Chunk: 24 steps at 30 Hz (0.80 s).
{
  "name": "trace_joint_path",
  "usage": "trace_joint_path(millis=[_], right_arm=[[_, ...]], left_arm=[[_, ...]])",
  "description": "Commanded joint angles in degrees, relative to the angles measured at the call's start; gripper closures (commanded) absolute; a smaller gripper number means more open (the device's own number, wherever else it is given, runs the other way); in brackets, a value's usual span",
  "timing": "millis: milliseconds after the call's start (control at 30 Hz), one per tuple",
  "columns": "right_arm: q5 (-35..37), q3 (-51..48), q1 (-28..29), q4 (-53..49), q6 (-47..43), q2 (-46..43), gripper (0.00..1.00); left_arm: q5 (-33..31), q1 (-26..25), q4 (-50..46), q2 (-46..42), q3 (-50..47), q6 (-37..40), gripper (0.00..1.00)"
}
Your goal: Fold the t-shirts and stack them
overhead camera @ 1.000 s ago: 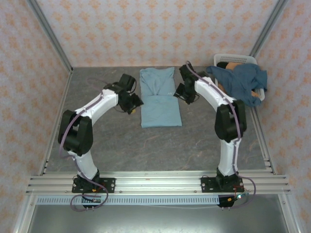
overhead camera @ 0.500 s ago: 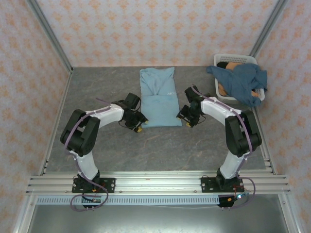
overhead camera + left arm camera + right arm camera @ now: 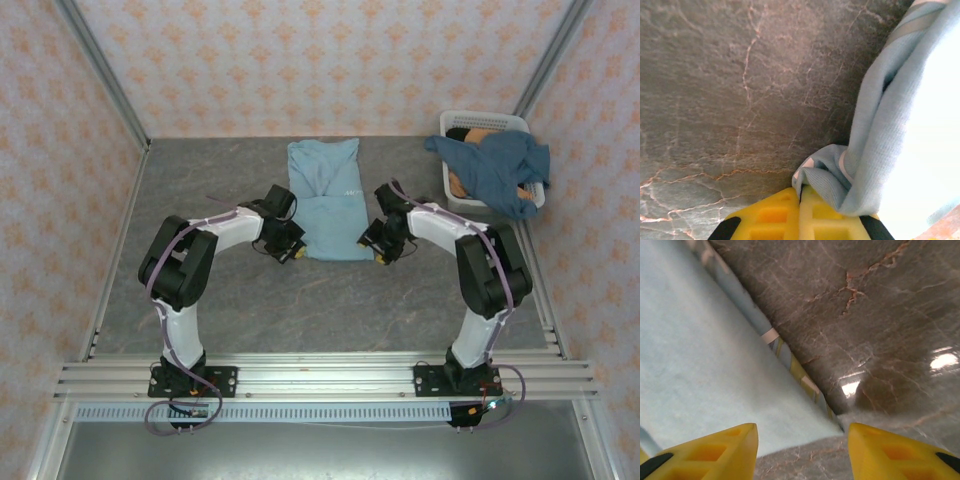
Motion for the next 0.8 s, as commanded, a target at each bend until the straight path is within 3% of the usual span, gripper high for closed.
trace_joint_path(millis=[0,100,167,333,600,767], right_arm=[[-0.09,2.38,0.64,-0.25,1.98,3.27,0.51],[0.36,2.89,1.29,-0.29,2.88,4.46,0.54],[0.41,3.22,1.62,-0.03,3.54,5.21,0.62],[3.41,3.88,2.54,-0.68,4.79,4.09,0.99],[4.60,-1.00,4.74,-6.02,3.18,-5.26,1.00],[1.89,-7.16,7.97,-10.37,3.22,-14.57,1.00]], left_arm=[[-2.03,-0.22,-2.82,0.11,1.10,1.82,1.00],[-2.71,-0.22,-4.63,-1.43,1.58,3.00,1.00],[-3.09,-0.22,-5.97,-2.29,1.87,3.80,1.00],[-4.48,-0.22,-10.09,-5.05,1.22,6.50,1.00],[-3.48,-1.12,-15.12,-14.10,-5.55,12.43,1.00],[-2.50,-4.96,-20.26,-23.71,-10.41,16.79,1.00]])
